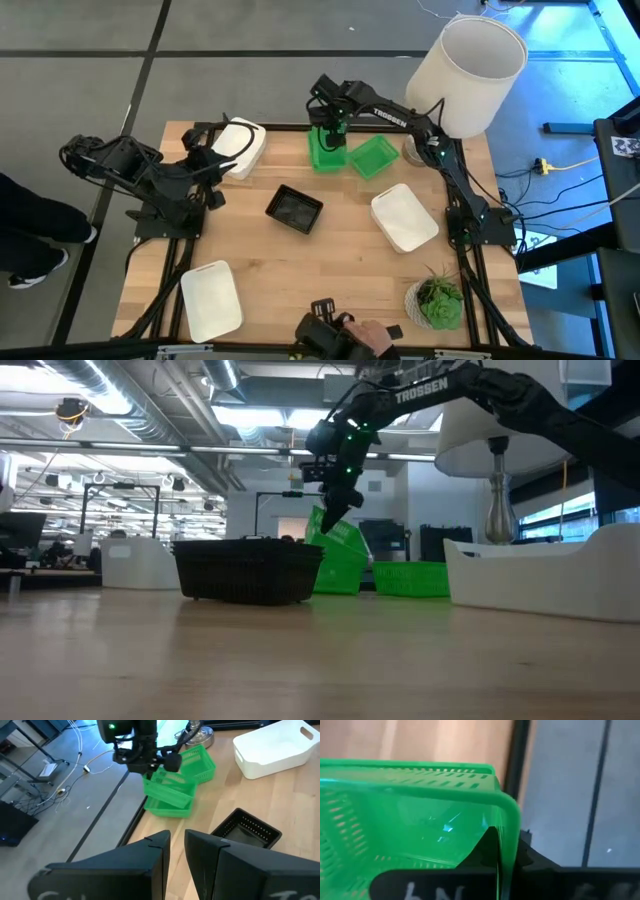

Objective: Stack baskets by color
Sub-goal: Stack the bottom green bin on the top left green bin

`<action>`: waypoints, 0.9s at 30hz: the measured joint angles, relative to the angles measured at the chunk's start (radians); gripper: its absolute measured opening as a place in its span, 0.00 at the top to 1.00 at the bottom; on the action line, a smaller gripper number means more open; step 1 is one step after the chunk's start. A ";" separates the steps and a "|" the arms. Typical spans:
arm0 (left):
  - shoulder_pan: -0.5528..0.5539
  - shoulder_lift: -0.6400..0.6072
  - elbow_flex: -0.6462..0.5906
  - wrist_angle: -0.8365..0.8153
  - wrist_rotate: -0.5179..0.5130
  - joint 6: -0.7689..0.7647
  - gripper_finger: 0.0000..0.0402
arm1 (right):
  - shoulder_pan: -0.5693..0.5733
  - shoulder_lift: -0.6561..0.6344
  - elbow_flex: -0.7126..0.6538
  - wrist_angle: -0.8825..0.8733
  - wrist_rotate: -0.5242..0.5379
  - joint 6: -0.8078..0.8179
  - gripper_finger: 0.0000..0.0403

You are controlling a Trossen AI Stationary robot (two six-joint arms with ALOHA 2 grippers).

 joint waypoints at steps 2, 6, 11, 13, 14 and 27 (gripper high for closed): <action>0.000 0.000 0.000 0.000 0.000 0.000 0.87 | 0.007 0.000 0.000 -0.058 -0.001 0.002 1.00; 0.000 0.000 0.000 0.000 0.000 0.002 0.87 | 0.027 0.000 0.000 -0.128 -0.009 0.001 1.00; 0.000 0.000 0.000 0.000 0.000 0.002 0.87 | 0.055 0.000 0.000 -0.168 -0.010 0.001 1.00; 0.000 0.000 0.000 0.000 0.000 0.002 0.87 | 0.064 0.000 0.000 -0.186 -0.017 -0.017 1.00; 0.000 0.000 0.000 0.000 0.000 0.002 0.87 | 0.068 0.000 0.000 -0.187 -0.030 -0.023 1.00; 0.000 0.000 0.000 0.000 0.064 0.000 0.87 | 0.072 0.000 0.000 -0.194 -0.062 0.008 0.92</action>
